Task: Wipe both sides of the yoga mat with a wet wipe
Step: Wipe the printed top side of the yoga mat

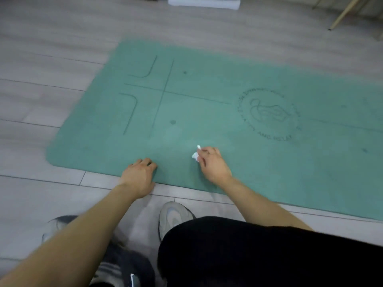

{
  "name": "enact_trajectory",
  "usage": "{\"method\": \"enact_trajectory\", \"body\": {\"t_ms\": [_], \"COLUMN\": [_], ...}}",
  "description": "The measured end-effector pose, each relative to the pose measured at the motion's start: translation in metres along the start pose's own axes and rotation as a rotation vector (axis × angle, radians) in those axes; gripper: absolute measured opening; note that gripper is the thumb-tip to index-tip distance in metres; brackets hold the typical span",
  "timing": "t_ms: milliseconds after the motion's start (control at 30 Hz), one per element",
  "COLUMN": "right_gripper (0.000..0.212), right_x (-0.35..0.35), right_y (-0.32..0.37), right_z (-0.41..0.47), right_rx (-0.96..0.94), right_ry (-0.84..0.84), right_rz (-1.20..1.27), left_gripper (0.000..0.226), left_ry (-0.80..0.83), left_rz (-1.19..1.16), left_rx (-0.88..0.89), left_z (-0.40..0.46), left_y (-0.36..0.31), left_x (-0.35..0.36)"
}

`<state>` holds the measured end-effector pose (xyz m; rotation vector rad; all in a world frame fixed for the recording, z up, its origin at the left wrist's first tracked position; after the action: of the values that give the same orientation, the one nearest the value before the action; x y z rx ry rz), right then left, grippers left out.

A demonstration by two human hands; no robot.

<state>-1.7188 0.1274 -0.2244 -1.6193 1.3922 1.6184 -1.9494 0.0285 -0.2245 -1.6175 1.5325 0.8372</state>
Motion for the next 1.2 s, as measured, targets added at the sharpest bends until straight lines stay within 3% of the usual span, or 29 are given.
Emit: {"method": "enact_trajectory", "body": {"t_ms": [100, 167, 233, 333, 433, 500, 567, 633, 700, 800, 833, 867, 900, 1000, 1067, 1133, 1200], "right_gripper": [0.039, 0.039, 0.033, 0.030, 0.026, 0.026, 0.025, 0.021, 0.018, 0.026, 0.032, 0.033, 0.029, 0.021, 0.023, 0.021, 0.019], "right_x": [0.021, 0.016, -0.008, -0.053, -0.047, -0.020, 0.007, 0.009, -0.012, -0.054, -0.055, -0.051, -0.041, 0.009, 0.020, -0.012, -0.056], "right_y": [0.067, 0.055, -0.001, -0.098, -0.099, -0.038, 0.030, 0.046, 0.002, -0.109, -0.125, -0.114, -0.082, 0.050, 0.075, 0.016, -0.079], "right_z": [-0.024, -0.017, 0.003, 0.017, 0.024, 0.031, 0.023, 0.019, 0.035, 0.050, 0.046, 0.041, 0.038, 0.014, 0.007, 0.026, 0.037], "right_rx": [-0.300, -0.367, -0.197, 0.203, 0.307, 0.104, -0.232, -0.454, -0.335, 0.237, 0.384, 0.413, 0.326, -0.265, -0.512, -0.342, 0.090], "right_ry": [-0.022, -0.042, -0.108, -0.269, -0.324, -0.238, -0.098, -0.070, -0.107, -0.278, -0.306, -0.315, -0.284, -0.040, 0.045, -0.074, -0.296], "right_rz": [0.023, 0.001, 0.004, 0.130, 0.222, 0.205, 0.116, 0.016, 0.015, 0.139, 0.207, 0.243, 0.257, 0.168, 0.056, 0.054, 0.108], "left_gripper": [0.051, 0.054, 0.059, 0.063, 0.064, 0.059, 0.052, 0.049, 0.048, 0.047, 0.044, 0.042, 0.039, 0.038, 0.040, 0.041, 0.040], "left_ry": [0.082, 0.137, 0.178, 0.222, 0.181, 0.149, 0.152, 0.196, 0.237, 0.251, 0.244, 0.228, 0.198, 0.110, 0.108, 0.110, 0.099], "left_rz": [0.034, 0.078, 0.123, 0.147, 0.183, 0.164, 0.162, 0.170, 0.177, 0.197, 0.193, 0.190, 0.196, 0.230, 0.260, 0.263, 0.254], "left_rx": [0.001, 0.010, 0.014, 0.027, 0.026, 0.007, -0.024, -0.028, -0.018, -0.012, -0.015, -0.014, -0.007, 0.035, 0.047, 0.050, 0.065], "left_z": [-0.001, 0.000, 0.000, 0.000, 0.002, 0.005, 0.009, 0.017, 0.019, 0.022, 0.024, 0.025, 0.027, 0.037, 0.044, 0.048, 0.048], "left_y": [-0.001, 0.003, 0.002, -0.005, -0.009, -0.013, -0.016, -0.019, -0.021, -0.018, -0.017, -0.016, -0.018, -0.027, -0.032, -0.037, -0.037], "left_x": [-0.003, -0.006, -0.008, -0.011, -0.016, -0.021, -0.026, -0.031, -0.031, -0.031, -0.032, -0.033, -0.036, -0.047, -0.050, -0.049, -0.047]}}
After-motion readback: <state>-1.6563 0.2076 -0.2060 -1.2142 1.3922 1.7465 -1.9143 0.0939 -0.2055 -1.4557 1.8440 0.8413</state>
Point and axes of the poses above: each hand's wrist, its own z-axis towards the middle knuckle, its own x-axis out of the palm, y = z × x, the point moved 9 cm from there along z, towards the middle knuckle, and after that the axes turned 9 degrees about y, right-handed, at the moved point
